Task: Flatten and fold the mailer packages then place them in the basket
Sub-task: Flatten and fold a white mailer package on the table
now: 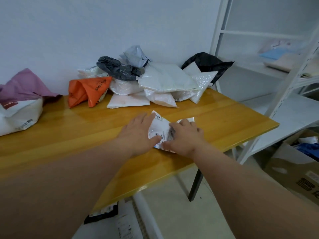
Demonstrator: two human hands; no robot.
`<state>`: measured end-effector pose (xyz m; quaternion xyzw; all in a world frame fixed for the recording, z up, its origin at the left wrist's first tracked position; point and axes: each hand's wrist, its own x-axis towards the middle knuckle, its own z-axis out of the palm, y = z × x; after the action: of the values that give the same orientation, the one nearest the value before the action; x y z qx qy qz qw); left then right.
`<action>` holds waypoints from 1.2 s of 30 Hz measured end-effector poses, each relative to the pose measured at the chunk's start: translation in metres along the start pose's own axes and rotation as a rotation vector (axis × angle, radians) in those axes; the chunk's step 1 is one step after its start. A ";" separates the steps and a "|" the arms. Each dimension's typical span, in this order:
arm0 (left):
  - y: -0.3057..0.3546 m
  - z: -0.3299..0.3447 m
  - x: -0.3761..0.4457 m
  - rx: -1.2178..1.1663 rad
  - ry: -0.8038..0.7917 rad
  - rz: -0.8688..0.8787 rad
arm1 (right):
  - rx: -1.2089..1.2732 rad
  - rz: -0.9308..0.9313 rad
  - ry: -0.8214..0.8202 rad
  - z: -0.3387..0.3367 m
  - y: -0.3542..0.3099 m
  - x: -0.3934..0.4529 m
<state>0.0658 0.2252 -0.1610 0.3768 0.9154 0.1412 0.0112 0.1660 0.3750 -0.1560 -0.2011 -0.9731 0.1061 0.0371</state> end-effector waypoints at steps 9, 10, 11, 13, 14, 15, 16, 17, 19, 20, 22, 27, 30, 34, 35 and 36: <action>-0.066 -0.031 -0.083 0.287 -0.248 0.015 | 0.068 -0.251 -0.055 0.022 -0.090 -0.038; -0.073 -0.036 -0.090 0.297 -0.249 0.008 | 0.065 -0.259 -0.045 0.023 -0.099 -0.041; -0.080 -0.042 -0.098 0.305 -0.253 -0.001 | 0.056 -0.265 -0.039 0.023 -0.108 -0.042; -0.093 -0.053 -0.110 0.317 -0.282 -0.029 | 0.020 -0.280 -0.055 0.023 -0.126 -0.045; -0.101 -0.059 -0.116 0.319 -0.306 -0.052 | -0.005 -0.292 -0.078 0.023 -0.136 -0.046; -0.108 -0.064 -0.121 0.315 -0.329 -0.081 | -0.028 -0.306 -0.102 0.024 -0.145 -0.048; -0.115 -0.067 -0.125 0.305 -0.349 -0.113 | -0.048 -0.324 -0.118 0.027 -0.155 -0.051; -0.122 -0.069 -0.129 0.289 -0.359 -0.145 | -0.062 -0.344 -0.124 0.030 -0.164 -0.053; -0.134 -0.069 -0.137 0.249 -0.340 -0.208 | -0.062 -0.378 -0.127 0.038 -0.181 -0.058; -0.138 -0.067 -0.141 0.226 -0.314 -0.235 | -0.046 -0.386 -0.141 0.042 -0.188 -0.060; -0.146 -0.062 -0.150 0.182 -0.267 -0.259 | -0.009 -0.397 -0.188 0.052 -0.200 -0.062; -0.161 -0.050 -0.173 0.146 -0.204 -0.240 | 0.018 -0.418 -0.230 0.068 -0.214 -0.062; -0.172 -0.043 -0.176 0.134 -0.160 -0.249 | 0.013 -0.412 -0.245 0.071 -0.220 -0.060; -0.179 -0.033 -0.174 0.139 -0.126 -0.243 | 0.012 -0.414 -0.229 0.077 -0.221 -0.056; -0.179 -0.031 -0.173 0.138 -0.119 -0.241 | 0.008 -0.416 -0.223 0.078 -0.220 -0.056; -0.179 -0.030 -0.173 0.134 -0.117 -0.240 | 0.002 -0.417 -0.218 0.079 -0.219 -0.056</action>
<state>0.0624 -0.0231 -0.1950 0.2719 0.9591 0.0549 0.0562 0.1238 0.1410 -0.1866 0.0168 -0.9918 0.1182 -0.0467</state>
